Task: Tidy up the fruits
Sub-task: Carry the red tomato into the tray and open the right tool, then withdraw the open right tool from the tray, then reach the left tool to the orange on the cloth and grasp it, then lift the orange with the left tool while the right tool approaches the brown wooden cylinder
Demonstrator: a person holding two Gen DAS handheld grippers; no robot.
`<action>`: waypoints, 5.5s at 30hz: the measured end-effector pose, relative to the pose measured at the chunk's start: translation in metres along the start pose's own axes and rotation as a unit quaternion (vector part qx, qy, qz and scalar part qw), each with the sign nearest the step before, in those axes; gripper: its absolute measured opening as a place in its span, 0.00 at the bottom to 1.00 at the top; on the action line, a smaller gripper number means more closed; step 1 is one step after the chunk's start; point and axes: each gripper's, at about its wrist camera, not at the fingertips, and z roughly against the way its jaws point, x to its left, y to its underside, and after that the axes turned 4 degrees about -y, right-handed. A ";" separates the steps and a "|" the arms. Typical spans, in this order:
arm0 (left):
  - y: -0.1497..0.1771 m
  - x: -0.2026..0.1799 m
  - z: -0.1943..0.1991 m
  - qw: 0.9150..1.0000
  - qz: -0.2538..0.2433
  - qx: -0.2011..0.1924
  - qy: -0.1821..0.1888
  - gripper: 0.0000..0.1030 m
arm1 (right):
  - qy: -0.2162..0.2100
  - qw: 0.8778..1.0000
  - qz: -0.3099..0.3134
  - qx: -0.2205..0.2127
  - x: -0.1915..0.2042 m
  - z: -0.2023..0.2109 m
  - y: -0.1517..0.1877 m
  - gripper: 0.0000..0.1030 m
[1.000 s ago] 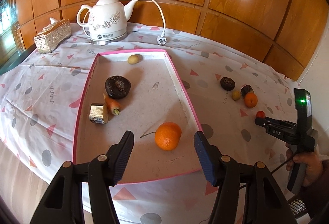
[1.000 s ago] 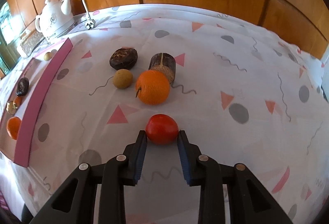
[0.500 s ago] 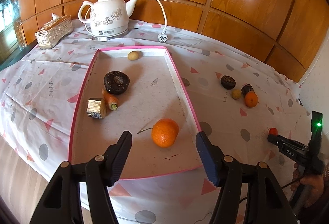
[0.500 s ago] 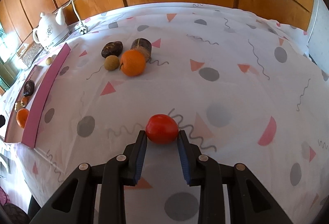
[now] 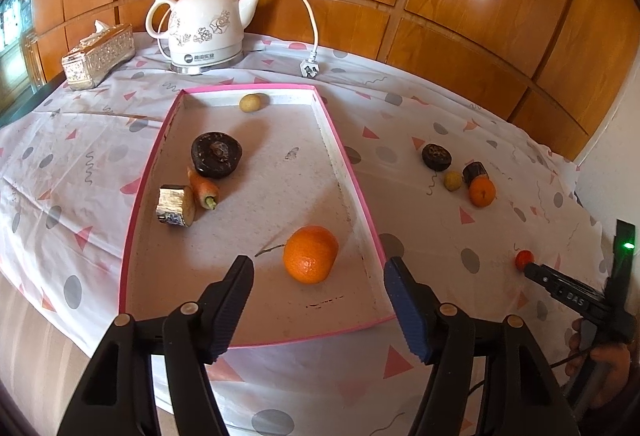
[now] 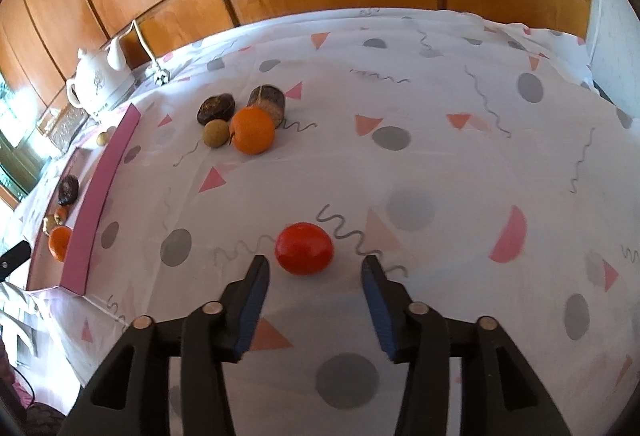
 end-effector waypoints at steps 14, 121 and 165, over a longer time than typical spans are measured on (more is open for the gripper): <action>0.001 0.013 0.005 1.000 0.016 -0.002 -0.013 0.66 | 0.008 1.000 0.007 0.003 0.007 -0.004 -0.002 0.50; -0.030 -0.134 -0.027 0.977 -0.181 0.027 0.107 0.63 | 0.163 0.986 -0.019 -0.038 -0.037 0.019 0.024 0.41; 0.005 -0.169 -0.107 0.973 -0.175 0.049 0.143 0.38 | 0.140 0.990 -0.011 -0.025 -0.038 0.018 0.024 0.47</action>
